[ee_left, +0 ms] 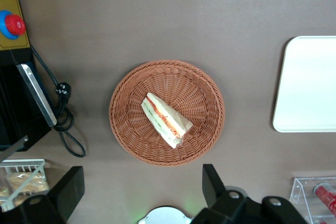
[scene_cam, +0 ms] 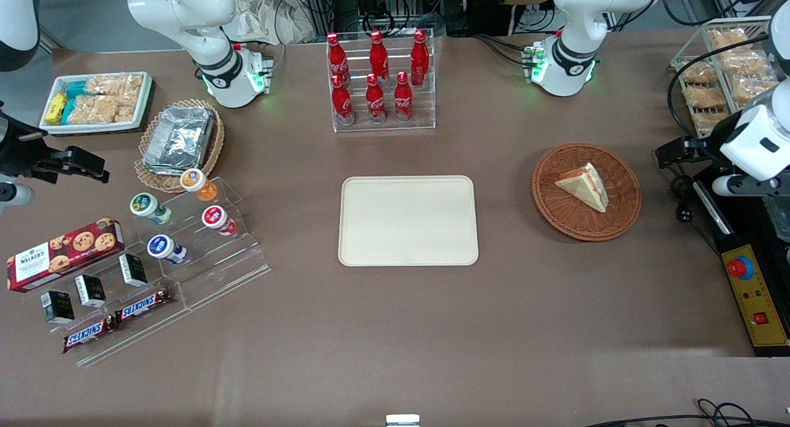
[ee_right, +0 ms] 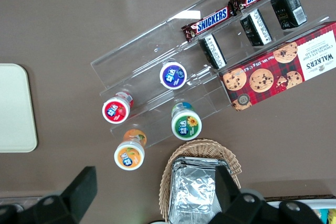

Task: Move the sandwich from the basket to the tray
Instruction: 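Lower the open left gripper over the wrapped sandwich in the basket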

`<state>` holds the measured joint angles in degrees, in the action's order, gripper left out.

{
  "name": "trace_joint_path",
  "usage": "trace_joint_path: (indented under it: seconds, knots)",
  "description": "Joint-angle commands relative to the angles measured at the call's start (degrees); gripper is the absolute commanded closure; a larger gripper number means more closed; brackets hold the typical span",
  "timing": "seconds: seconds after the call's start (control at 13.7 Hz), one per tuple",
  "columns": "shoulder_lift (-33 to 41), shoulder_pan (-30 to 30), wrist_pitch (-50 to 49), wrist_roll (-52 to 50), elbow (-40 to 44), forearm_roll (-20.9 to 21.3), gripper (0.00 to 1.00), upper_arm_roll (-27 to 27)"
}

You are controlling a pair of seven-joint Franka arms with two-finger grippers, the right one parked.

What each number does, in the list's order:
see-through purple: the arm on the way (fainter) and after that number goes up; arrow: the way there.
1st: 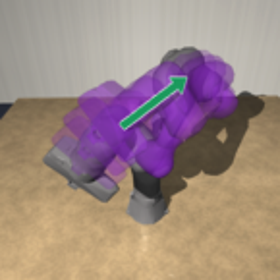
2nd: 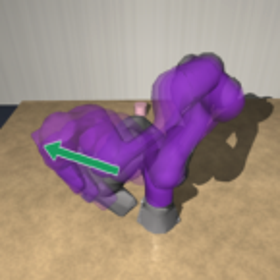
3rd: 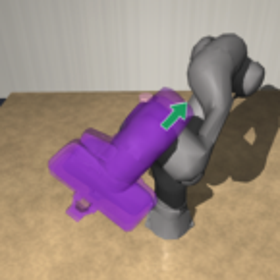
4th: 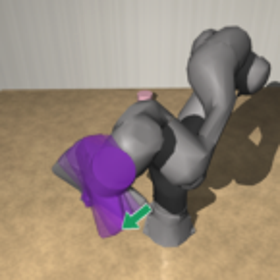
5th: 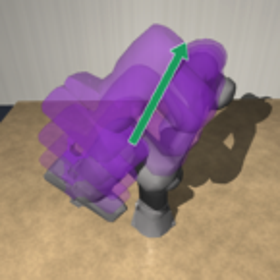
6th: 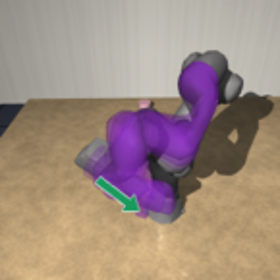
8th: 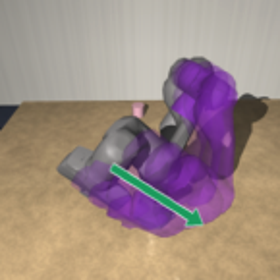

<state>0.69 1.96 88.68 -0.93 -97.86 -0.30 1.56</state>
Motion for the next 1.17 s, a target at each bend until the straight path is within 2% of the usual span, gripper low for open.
trace_joint_path:
  seconds: [0.0,0.66,1.1]
  knots:
    - [7.3,0.1,6.4,-5.1,-11.7,-1.8,0.00,-0.2]
    - [9.9,0.3,18.5,-27.2,-28.4,-2.7,0.00,-2.6]
    - [8.4,-0.4,27.1,-28.8,-37.4,-5.3,0.00,-2.5]
